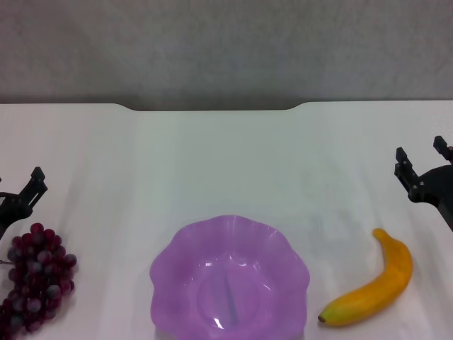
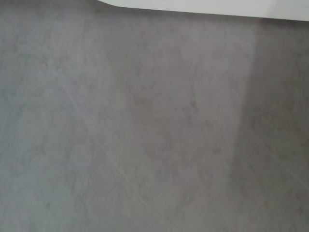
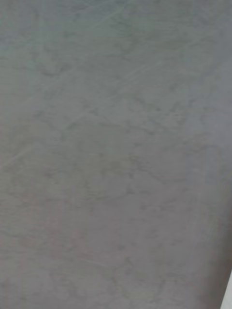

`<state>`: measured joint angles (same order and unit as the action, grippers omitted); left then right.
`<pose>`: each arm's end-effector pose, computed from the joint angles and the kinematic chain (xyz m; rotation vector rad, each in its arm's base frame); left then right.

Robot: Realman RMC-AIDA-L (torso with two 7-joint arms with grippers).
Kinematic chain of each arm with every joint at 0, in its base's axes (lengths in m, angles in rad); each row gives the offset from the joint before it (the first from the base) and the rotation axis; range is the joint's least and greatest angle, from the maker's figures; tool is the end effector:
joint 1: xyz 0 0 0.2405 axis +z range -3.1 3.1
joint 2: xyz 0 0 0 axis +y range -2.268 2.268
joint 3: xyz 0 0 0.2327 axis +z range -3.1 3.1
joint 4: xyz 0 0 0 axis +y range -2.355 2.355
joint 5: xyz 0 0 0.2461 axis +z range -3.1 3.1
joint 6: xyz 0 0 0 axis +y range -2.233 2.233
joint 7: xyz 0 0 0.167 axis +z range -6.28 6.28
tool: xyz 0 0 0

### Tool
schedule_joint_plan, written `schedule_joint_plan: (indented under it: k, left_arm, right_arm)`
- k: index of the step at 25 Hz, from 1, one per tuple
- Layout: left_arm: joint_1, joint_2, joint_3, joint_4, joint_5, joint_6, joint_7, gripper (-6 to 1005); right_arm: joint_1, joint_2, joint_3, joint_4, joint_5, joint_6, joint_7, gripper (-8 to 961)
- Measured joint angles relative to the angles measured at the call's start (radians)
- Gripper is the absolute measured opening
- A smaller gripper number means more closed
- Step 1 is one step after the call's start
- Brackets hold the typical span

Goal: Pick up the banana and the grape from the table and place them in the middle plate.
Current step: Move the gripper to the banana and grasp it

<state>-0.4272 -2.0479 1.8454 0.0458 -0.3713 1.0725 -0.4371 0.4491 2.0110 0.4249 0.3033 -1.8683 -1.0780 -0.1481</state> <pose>-0.3842 0.3509 -0.0040 -1.5590 -0.7934 -0.6698 0.3255 0.3624 -0.0469 -1.7133 0.4132 0.4948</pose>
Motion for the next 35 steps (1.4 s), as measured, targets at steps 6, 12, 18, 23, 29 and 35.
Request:
schedule_joint_plan:
  k: [6,12,18,23,29,35]
  left_arm:
    - [0.01,0.001,-0.001,-0.017,0.0,-0.001,0.0,870]
    - [0.017,0.003,-0.005,-0.014,0.0,-0.002,0.0,870]
    - [0.017,0.006,-0.007,-0.02,-0.006,-0.002,0.001,869]
    - [0.014,0.006,-0.008,-0.02,-0.005,-0.002,0.001,869]
    - [0.011,0.006,-0.009,-0.02,-0.006,-0.002,0.003,869]
    - [0.01,0.006,-0.009,-0.016,-0.007,-0.002,0.009,865]
  right_arm:
    - [-0.008,-0.037,0.009,0.129,0.001,0.008,-0.037,666]
    - [-0.138,-0.248,0.168,0.625,0.016,0.289,-0.271,665]
    - [-0.339,-0.203,0.639,0.982,0.012,0.904,-0.634,663]
    - [-0.353,-0.076,1.088,1.076,-0.11,1.602,-0.66,662]
    - [-0.144,-0.07,1.261,1.062,-0.561,2.069,-0.314,661]
    - [-0.048,-0.013,1.286,1.073,-0.896,2.125,-0.136,652]
